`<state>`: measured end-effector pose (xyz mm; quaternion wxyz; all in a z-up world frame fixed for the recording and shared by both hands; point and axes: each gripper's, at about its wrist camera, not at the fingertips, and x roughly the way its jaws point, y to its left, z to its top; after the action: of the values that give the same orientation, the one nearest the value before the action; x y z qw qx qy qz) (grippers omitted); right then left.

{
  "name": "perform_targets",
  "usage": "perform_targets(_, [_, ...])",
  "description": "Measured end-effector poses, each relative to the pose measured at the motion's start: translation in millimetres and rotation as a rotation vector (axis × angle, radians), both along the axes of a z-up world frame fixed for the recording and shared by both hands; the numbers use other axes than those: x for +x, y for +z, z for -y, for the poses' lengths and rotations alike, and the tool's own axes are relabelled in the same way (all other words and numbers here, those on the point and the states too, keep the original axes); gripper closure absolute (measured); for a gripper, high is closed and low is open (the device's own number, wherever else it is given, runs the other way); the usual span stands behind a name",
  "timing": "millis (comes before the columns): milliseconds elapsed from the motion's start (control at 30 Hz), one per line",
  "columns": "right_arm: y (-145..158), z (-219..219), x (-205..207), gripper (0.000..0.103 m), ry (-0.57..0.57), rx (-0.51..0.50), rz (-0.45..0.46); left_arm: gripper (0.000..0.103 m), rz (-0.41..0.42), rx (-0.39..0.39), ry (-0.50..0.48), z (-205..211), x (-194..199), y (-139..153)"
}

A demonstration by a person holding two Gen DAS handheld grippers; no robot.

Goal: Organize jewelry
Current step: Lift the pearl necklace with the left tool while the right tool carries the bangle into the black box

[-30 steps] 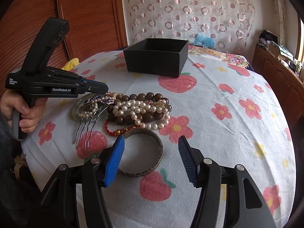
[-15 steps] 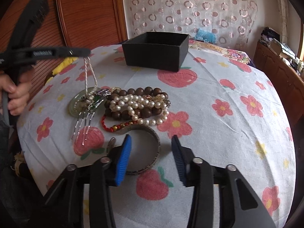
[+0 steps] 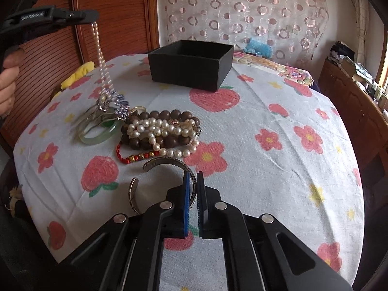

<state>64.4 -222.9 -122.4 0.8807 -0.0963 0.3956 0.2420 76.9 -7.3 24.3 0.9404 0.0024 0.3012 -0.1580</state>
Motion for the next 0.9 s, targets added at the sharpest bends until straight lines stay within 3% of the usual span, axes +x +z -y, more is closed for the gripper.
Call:
perform_targets(533, [9, 0, 1, 0.097, -0.014, 0.013, 0.028, 0.100, 0.144, -0.024, -0.044, 14, -15, 61])
perform_targets(900, [18, 1, 4, 0.097, -0.022, 0.018, 0.048, 0.100, 0.186, -0.019, -0.016, 9, -17, 78])
